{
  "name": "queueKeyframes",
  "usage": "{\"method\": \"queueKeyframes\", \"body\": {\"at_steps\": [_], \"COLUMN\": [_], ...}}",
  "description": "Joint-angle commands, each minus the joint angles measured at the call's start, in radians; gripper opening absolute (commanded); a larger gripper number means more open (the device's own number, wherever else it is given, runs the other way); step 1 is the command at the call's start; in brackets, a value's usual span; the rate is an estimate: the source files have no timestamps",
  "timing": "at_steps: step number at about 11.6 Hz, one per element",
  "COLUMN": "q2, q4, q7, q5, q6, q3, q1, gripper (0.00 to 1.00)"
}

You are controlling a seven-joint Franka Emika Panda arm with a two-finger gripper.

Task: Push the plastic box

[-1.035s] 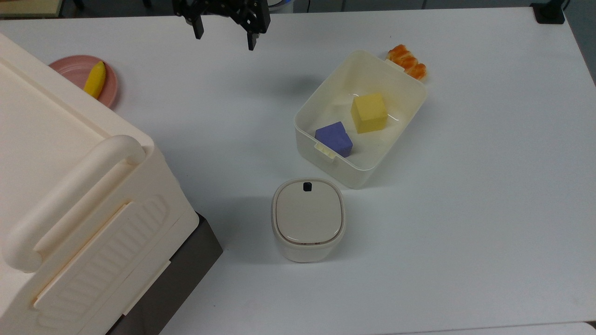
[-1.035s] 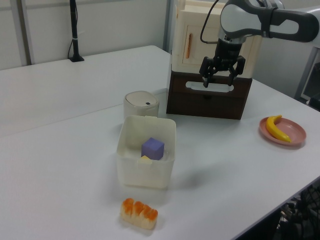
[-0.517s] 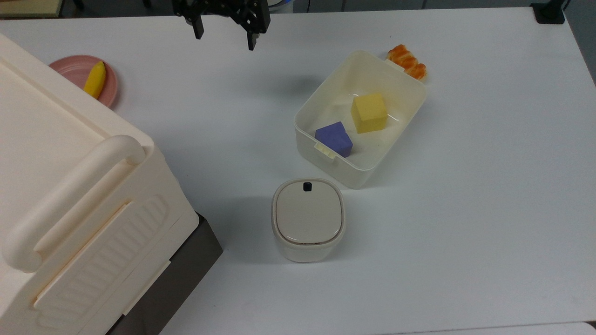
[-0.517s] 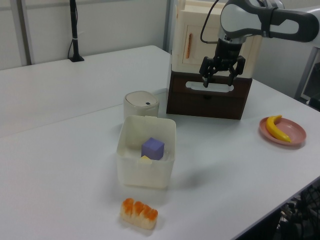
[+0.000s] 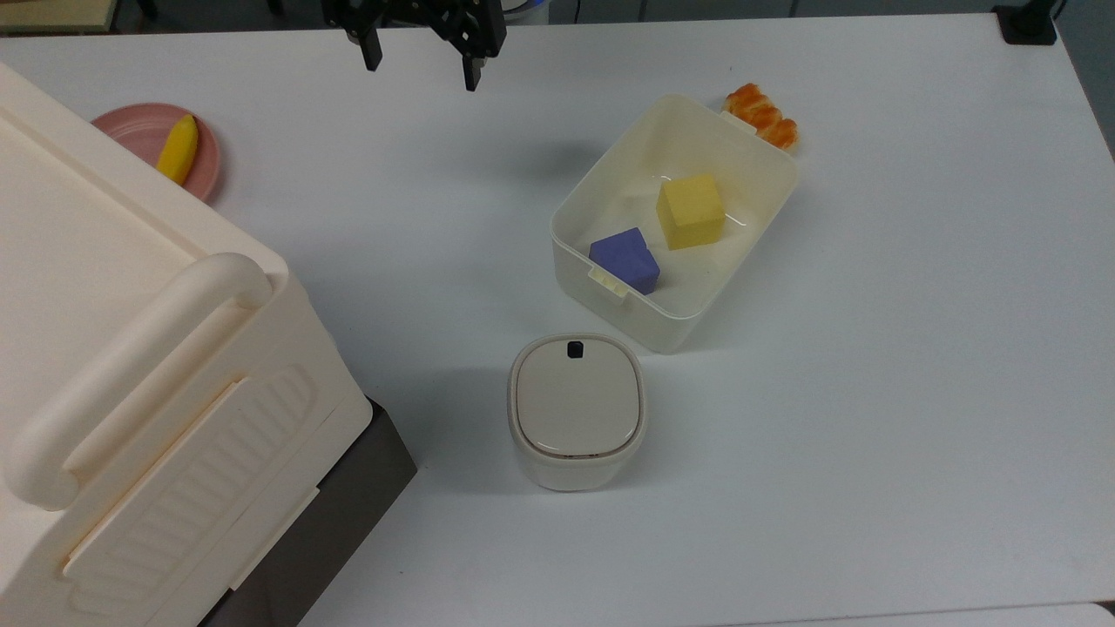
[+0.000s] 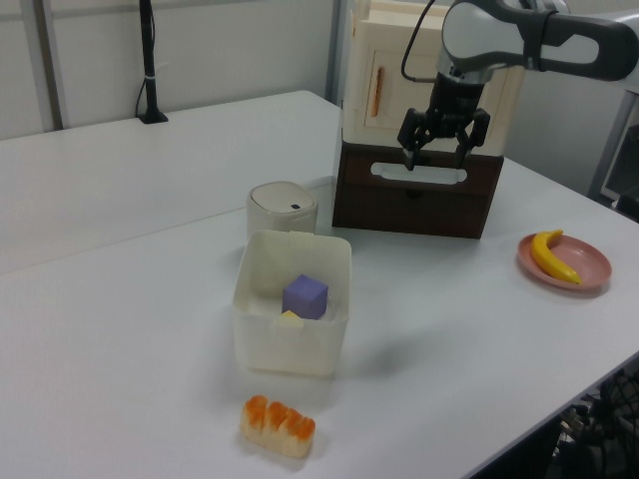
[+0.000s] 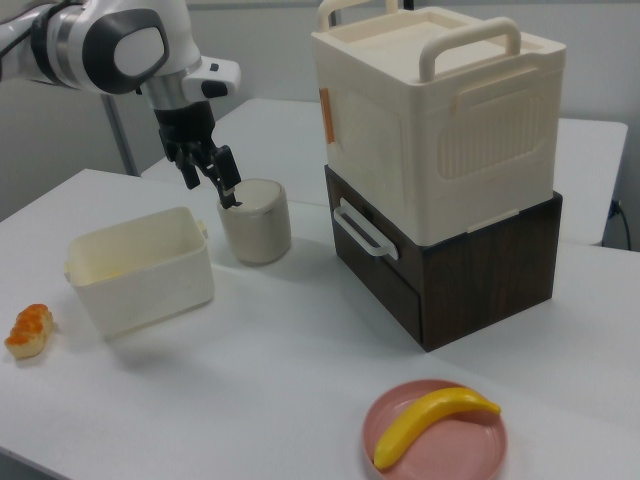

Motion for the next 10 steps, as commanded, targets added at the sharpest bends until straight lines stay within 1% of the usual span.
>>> {"method": "queueKeyframes", "body": {"at_steps": [1,2,3,6,7,8,9,10], "q2": [0.027,0.024,0.015,-0.046,-0.052,-0.053,-0.053,-0.05], "q4": [0.068,0.064,0.046,-0.063,-0.088,-0.111,-0.146,-0.166], "q7": [-0.022,-0.04,-0.092,-0.371,-0.416,-0.454,-0.48,-0.493], "q5": [0.032,0.032,0.032,0.018,0.012,-0.009,-0.037,-0.061], "q6": [-0.059,-0.06,-0.062,-0.105,-0.109,-0.109,-0.109,-0.109], "q3": [-0.003,-0.003,-0.003,0.0,0.0,0.002,0.0,0.0], "q1": [-0.005,-0.002,0.005,0.053,0.07,0.088,0.129,0.156], "gripper": [1.0,1.0,1.0,1.0,1.0,1.0,1.0,1.0]}}
